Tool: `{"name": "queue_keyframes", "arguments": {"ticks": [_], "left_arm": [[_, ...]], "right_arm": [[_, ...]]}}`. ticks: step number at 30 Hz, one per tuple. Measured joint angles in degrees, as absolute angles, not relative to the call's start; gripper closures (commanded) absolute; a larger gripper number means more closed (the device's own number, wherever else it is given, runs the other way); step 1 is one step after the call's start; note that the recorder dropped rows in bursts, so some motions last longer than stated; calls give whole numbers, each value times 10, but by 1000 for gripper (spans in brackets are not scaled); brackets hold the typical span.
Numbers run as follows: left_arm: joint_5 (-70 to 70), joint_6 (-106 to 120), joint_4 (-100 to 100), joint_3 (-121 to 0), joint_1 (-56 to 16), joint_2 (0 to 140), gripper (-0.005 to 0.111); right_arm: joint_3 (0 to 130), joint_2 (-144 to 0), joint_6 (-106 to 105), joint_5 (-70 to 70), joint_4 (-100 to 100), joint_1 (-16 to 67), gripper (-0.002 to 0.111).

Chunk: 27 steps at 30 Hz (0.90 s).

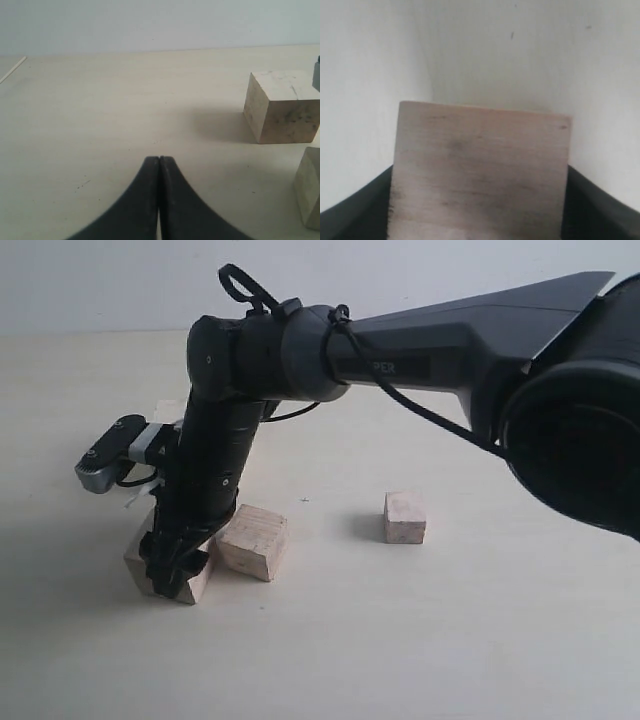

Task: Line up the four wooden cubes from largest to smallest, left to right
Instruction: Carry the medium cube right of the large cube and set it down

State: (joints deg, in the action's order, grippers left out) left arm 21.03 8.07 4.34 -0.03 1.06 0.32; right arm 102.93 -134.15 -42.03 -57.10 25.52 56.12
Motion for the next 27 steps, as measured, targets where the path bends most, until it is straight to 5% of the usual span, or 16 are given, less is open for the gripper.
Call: {"name": "queue_keyframes", "arguments": {"ticks": [9, 15, 27], "left_arm": [[210, 81, 43, 0, 11, 3, 107], [210, 81, 43, 0, 11, 3, 107], [210, 81, 43, 0, 11, 3, 107]], "right_arm": [[1027, -1215, -414, -646, 214, 549, 108], [1027, -1162, -462, -653, 227, 459, 108], [1055, -1289, -673, -586, 293, 335, 108]]}}
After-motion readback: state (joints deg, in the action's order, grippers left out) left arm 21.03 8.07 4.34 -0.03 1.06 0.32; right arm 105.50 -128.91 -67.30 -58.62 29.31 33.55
